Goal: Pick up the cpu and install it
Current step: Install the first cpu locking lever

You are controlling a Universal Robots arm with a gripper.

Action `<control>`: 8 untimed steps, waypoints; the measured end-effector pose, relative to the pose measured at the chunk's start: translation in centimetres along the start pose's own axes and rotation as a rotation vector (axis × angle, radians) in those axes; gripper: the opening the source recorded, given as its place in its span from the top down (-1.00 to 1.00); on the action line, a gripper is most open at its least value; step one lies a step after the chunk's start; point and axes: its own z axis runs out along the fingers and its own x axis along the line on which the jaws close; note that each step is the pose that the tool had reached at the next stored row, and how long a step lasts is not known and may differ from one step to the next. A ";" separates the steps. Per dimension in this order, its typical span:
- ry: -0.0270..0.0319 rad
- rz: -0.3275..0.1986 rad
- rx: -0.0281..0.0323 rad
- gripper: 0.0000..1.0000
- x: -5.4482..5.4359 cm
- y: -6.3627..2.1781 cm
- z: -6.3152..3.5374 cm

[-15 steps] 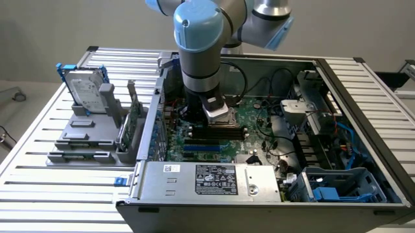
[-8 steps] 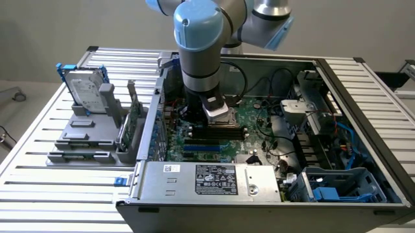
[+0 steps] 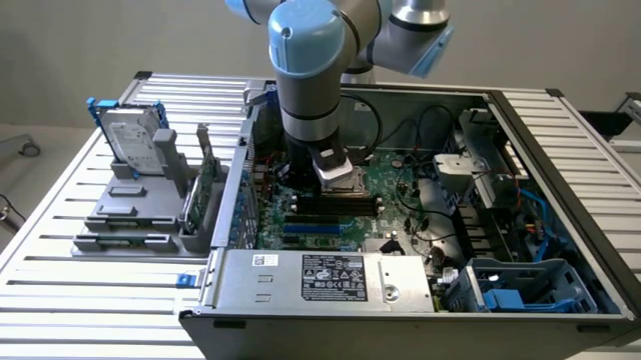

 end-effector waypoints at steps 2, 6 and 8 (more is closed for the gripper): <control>-0.0007 0.000 -0.0012 0.79 0.0 -0.02 -0.01; -0.0029 -0.001 -0.0040 0.79 0.0 -0.05 -0.19; -0.0074 -0.001 -0.0113 0.79 0.0 0.00 -0.62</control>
